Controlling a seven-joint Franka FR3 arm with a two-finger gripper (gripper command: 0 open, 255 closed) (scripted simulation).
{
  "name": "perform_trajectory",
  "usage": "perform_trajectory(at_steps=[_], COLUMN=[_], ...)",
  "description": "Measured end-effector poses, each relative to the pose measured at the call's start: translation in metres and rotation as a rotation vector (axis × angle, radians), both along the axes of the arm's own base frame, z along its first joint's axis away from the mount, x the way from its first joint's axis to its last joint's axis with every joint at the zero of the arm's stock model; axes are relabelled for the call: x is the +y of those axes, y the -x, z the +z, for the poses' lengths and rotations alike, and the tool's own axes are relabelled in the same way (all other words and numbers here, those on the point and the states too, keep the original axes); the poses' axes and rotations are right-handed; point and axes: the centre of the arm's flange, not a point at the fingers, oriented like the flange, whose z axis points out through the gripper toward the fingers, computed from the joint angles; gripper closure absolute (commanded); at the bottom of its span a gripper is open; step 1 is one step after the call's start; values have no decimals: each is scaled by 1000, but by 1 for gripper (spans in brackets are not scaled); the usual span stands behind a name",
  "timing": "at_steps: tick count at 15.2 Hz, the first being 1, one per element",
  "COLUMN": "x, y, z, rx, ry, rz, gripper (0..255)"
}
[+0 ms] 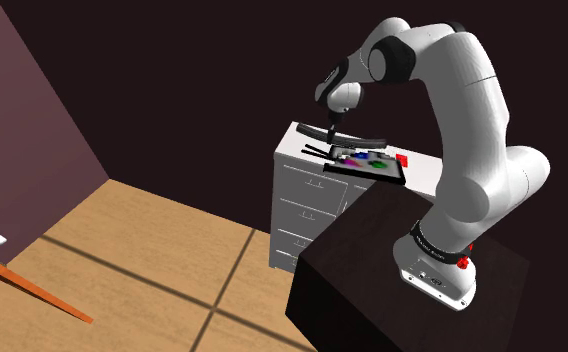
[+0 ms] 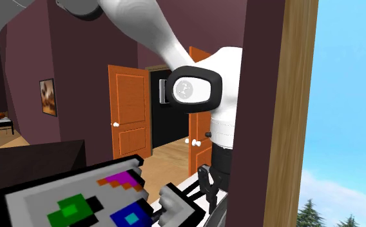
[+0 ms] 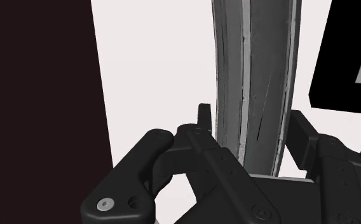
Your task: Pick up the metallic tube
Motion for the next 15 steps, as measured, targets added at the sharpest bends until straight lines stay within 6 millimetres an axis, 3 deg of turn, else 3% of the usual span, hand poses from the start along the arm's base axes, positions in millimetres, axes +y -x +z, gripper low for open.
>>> perform_trajectory(at_steps=[15], x=[0], y=[2], z=[68], rx=[9], ry=[-5], rz=[-1], gripper=[255])
